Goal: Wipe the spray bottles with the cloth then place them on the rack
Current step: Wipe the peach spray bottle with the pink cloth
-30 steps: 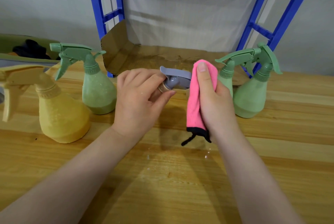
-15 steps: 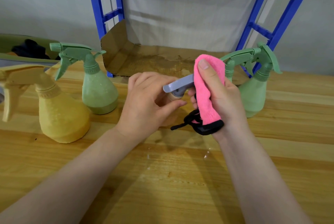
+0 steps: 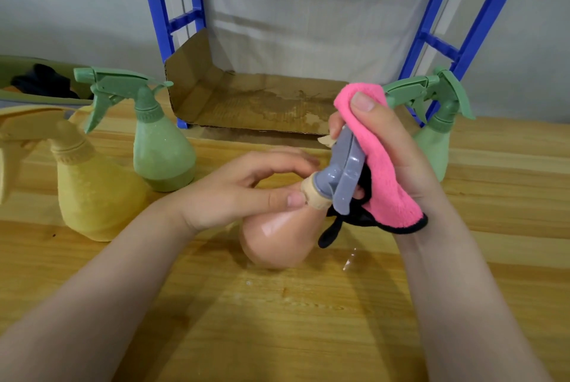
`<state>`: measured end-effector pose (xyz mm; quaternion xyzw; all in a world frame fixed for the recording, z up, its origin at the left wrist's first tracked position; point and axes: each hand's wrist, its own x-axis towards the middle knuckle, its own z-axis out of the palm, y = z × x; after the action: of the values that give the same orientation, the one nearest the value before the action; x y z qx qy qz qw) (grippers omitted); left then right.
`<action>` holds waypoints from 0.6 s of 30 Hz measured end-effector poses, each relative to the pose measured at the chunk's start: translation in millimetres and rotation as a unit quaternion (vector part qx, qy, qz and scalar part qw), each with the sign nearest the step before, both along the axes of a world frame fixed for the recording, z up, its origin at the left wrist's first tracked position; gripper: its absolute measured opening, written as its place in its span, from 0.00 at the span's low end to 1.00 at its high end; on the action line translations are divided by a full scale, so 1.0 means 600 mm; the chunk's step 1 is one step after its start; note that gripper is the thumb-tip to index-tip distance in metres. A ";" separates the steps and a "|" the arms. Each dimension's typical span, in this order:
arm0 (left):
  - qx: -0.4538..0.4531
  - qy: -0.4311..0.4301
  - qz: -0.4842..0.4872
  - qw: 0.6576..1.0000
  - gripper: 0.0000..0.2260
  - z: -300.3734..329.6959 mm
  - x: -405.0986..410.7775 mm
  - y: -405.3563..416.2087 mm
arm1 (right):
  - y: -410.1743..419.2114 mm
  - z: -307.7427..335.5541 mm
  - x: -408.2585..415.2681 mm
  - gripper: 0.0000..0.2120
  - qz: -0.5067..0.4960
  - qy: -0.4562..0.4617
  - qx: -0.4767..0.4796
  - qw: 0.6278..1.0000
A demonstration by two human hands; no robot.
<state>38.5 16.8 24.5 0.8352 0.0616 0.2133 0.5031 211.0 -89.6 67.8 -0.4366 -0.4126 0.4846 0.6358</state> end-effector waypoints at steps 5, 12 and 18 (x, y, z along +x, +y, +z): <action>-0.014 -0.009 -0.037 0.999 0.18 0.000 0.009 -0.006 | -0.001 -0.002 -0.010 0.17 0.006 -0.003 0.007 1.000; -0.043 -0.076 -0.008 0.996 0.19 0.004 0.012 -0.012 | 0.003 0.001 -0.018 0.23 -0.110 -0.070 0.036 0.991; -0.004 -0.168 0.103 0.980 0.12 0.002 0.017 -0.011 | 0.010 -0.012 -0.024 0.35 -0.247 -0.113 0.200 0.942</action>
<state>49.0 10.5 25.5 0.7746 0.0628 0.4011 0.4849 196.9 -83.8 60.6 -0.4406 -0.4493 0.1676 0.7589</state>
